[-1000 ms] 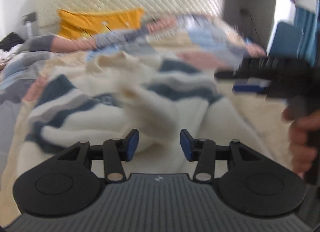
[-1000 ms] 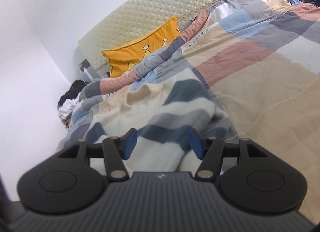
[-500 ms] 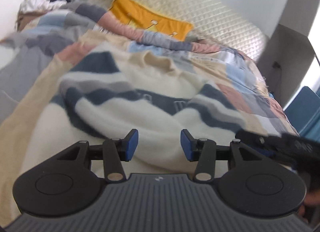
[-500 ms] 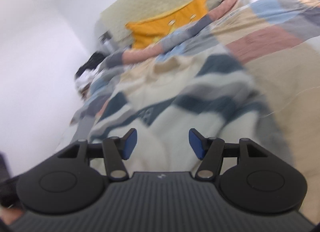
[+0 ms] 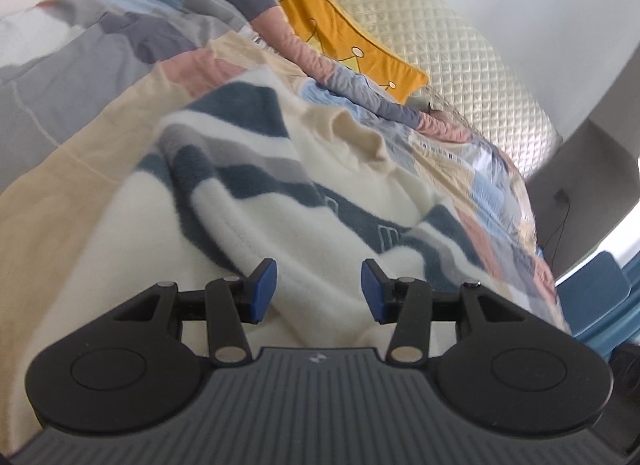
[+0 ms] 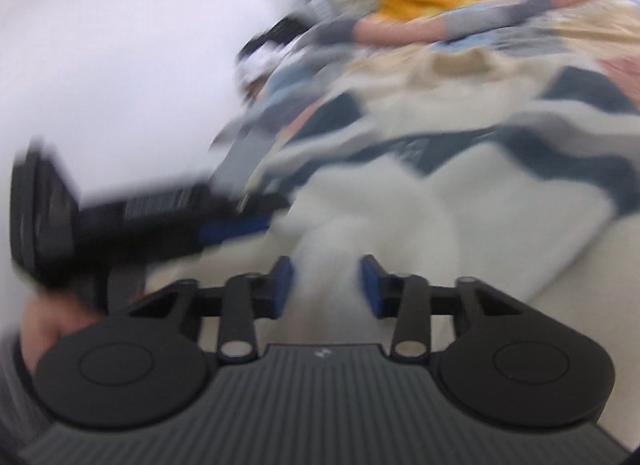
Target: Fold large clothes
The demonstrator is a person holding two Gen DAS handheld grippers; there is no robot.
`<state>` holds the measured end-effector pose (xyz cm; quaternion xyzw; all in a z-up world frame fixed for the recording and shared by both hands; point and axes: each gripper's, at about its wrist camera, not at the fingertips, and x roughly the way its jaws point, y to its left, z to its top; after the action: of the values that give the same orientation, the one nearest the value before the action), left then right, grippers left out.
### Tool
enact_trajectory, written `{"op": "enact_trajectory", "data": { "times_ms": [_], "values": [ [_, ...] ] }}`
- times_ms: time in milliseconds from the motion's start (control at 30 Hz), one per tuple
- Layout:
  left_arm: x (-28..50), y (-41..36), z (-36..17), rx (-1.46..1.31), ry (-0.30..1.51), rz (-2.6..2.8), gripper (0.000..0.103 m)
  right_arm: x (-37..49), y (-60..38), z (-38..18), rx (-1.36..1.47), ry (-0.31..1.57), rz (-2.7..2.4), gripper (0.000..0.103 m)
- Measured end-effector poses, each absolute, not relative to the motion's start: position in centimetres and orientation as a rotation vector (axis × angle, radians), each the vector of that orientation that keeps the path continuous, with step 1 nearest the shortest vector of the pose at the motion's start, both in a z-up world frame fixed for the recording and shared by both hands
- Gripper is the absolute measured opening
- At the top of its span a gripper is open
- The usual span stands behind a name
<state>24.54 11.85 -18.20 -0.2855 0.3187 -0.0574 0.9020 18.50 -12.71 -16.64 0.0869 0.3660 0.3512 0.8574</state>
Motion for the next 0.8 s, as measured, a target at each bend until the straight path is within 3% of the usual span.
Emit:
{"op": "enact_trajectory", "data": {
  "times_ms": [133,400,800],
  "values": [
    [23.9,12.0,-18.4,-0.625,0.674,-0.141,0.053,18.1,-11.3,-17.6,0.119,0.816,0.736,0.038],
    [21.9,10.5,-18.7,-0.643,0.699,-0.211,0.053,17.4,-14.9,-16.4,0.311,0.809,0.682,0.041],
    [20.9,8.8,-19.6,-0.665,0.717,-0.258,0.053,18.1,-18.2,-17.2,0.358,0.812,0.435,0.041]
  ]
}}
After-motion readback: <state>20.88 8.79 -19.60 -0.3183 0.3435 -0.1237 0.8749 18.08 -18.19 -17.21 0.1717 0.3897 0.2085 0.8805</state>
